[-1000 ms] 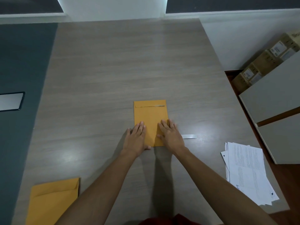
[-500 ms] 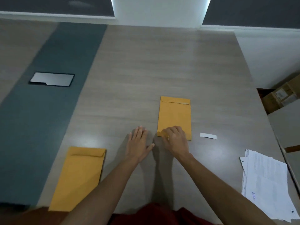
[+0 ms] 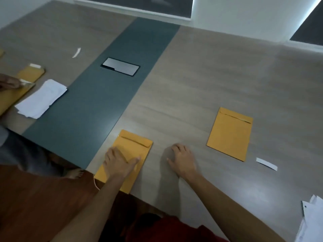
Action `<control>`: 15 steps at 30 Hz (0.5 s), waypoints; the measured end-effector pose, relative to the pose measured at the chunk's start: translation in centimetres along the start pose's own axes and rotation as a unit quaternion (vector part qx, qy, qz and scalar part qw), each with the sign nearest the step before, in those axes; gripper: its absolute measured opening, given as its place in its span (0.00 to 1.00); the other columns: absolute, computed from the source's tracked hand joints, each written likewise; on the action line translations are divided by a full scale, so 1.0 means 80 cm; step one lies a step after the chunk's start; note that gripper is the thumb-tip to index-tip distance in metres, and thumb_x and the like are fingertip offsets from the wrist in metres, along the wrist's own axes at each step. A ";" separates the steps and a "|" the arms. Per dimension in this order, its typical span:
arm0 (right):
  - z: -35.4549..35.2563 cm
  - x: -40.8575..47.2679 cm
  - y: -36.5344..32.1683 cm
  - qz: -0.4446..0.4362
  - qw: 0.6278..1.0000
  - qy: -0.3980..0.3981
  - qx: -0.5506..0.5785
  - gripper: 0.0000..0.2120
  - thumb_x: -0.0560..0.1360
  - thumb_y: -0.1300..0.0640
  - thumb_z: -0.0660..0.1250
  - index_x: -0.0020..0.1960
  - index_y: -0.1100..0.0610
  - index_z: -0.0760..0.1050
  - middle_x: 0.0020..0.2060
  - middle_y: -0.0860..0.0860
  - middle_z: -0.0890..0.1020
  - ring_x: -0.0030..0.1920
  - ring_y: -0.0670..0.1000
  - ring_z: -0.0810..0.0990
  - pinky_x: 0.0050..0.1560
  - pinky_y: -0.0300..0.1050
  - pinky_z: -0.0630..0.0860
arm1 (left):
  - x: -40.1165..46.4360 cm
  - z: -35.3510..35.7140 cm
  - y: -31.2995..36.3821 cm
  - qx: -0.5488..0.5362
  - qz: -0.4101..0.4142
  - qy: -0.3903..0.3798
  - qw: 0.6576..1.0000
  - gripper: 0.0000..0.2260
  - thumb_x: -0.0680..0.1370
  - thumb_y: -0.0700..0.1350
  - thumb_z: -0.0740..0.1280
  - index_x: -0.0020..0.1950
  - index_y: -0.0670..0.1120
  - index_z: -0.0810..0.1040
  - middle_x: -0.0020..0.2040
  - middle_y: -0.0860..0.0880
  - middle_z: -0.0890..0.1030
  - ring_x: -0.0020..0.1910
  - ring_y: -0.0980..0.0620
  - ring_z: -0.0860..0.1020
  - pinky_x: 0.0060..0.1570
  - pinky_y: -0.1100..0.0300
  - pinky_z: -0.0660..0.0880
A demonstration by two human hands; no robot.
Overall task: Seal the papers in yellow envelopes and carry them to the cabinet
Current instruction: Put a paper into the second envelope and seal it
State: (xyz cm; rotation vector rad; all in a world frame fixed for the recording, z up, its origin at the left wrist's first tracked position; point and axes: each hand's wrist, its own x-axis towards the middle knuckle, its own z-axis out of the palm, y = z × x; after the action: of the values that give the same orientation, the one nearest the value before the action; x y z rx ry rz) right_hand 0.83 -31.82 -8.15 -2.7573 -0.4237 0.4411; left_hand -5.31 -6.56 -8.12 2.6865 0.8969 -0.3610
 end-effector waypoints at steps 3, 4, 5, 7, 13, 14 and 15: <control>0.002 -0.001 -0.001 0.003 1.000 -0.005 -0.015 0.29 0.76 0.42 0.63 0.72 0.54 0.65 0.70 0.51 0.66 0.69 0.55 0.64 0.69 0.51 0.66 | 0.003 -0.001 -0.024 0.022 -0.036 -0.032 0.999 0.61 0.62 0.78 0.66 0.80 0.42 0.46 0.79 0.40 0.52 0.78 0.39 0.52 0.73 0.42 0.57; 0.002 -0.001 0.001 -0.001 1.000 -0.007 -0.018 0.29 0.76 0.43 0.63 0.72 0.54 0.64 0.71 0.51 0.65 0.70 0.55 0.63 0.70 0.51 0.65 | 0.005 -0.001 -0.026 0.023 -0.040 -0.033 0.998 0.62 0.61 0.78 0.67 0.80 0.42 0.46 0.79 0.40 0.52 0.78 0.39 0.53 0.73 0.42 0.57; 0.002 0.000 0.002 -0.005 1.000 -0.008 -0.019 0.29 0.76 0.43 0.63 0.72 0.55 0.64 0.71 0.51 0.65 0.70 0.55 0.63 0.70 0.51 0.65 | 0.006 -0.002 -0.025 0.023 -0.041 -0.030 0.998 0.62 0.60 0.78 0.68 0.80 0.42 0.47 0.79 0.40 0.53 0.77 0.39 0.54 0.72 0.42 0.58; 0.002 0.000 0.004 -0.010 1.000 -0.010 -0.018 0.29 0.76 0.43 0.64 0.73 0.55 0.64 0.71 0.51 0.65 0.70 0.55 0.63 0.71 0.51 0.65 | 0.009 -0.005 -0.022 0.028 -0.048 -0.031 0.998 0.62 0.59 0.77 0.69 0.79 0.42 0.49 0.77 0.39 0.56 0.76 0.38 0.57 0.71 0.42 0.60; 0.007 0.001 0.008 -0.010 1.000 -0.007 -0.012 0.29 0.76 0.43 0.64 0.73 0.54 0.63 0.72 0.50 0.65 0.70 0.54 0.63 0.70 0.50 0.66 | 0.016 -0.013 -0.017 0.044 -0.060 -0.015 0.997 0.61 0.55 0.77 0.72 0.75 0.41 0.56 0.68 0.40 0.63 0.69 0.39 0.64 0.68 0.47 0.63; 0.007 0.001 0.008 -0.008 1.000 -0.008 -0.009 0.30 0.76 0.42 0.64 0.73 0.54 0.63 0.72 0.50 0.65 0.70 0.53 0.63 0.70 0.50 0.66 | 0.016 -0.014 -0.017 0.048 -0.059 -0.008 0.997 0.60 0.54 0.77 0.72 0.73 0.41 0.58 0.66 0.40 0.64 0.68 0.40 0.65 0.67 0.48 0.64; 0.008 0.002 0.009 -0.008 1.000 -0.009 -0.007 0.30 0.76 0.42 0.64 0.73 0.53 0.63 0.72 0.50 0.65 0.70 0.53 0.63 0.70 0.50 0.66 | 0.016 -0.016 -0.016 0.052 -0.059 -0.003 0.997 0.59 0.54 0.76 0.73 0.72 0.40 0.60 0.65 0.41 0.65 0.66 0.41 0.66 0.66 0.49 0.65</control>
State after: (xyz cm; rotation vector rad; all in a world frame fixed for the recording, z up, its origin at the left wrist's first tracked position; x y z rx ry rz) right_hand 0.91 -32.26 -9.04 -2.7641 -0.4552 0.4602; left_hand -4.90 -4.47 -7.56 2.7300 1.0669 -0.4538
